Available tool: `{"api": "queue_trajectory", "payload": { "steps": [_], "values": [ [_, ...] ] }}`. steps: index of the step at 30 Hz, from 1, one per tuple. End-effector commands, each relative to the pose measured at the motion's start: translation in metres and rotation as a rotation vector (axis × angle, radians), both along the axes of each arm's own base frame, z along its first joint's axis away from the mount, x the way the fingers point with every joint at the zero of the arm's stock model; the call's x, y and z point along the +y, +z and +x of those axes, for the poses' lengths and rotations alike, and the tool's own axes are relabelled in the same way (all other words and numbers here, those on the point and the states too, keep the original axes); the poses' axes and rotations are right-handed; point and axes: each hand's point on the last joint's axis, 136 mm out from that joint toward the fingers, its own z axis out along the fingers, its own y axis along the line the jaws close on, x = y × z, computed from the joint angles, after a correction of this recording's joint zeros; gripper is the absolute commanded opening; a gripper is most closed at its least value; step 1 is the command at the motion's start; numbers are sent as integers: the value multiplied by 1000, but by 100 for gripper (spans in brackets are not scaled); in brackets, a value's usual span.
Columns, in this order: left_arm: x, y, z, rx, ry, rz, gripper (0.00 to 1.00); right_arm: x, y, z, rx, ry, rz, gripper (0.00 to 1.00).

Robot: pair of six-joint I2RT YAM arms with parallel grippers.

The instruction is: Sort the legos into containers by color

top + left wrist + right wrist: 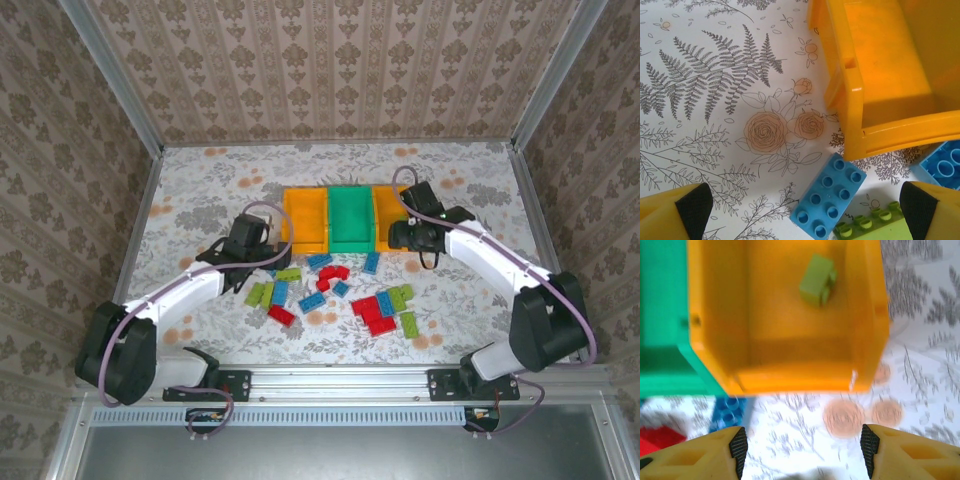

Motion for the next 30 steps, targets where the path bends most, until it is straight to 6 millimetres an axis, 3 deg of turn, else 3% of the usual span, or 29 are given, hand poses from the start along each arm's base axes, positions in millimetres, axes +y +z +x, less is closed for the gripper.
{"api": "queue_trajectory", "payload": {
  "steps": [1,7,12,30],
  "values": [
    [-13,17,13,-57,2,-65,100,2,-15,-47,106,54,-1,64],
    [-30,30,21,-89,-41,-105,100,9,-40,-84,192,129,-26,58],
    [-37,38,25,-121,-49,-132,100,9,-56,-101,241,143,-39,55],
    [-41,43,29,-137,-58,-137,100,10,-88,-92,312,117,-91,41]
  ]
}}
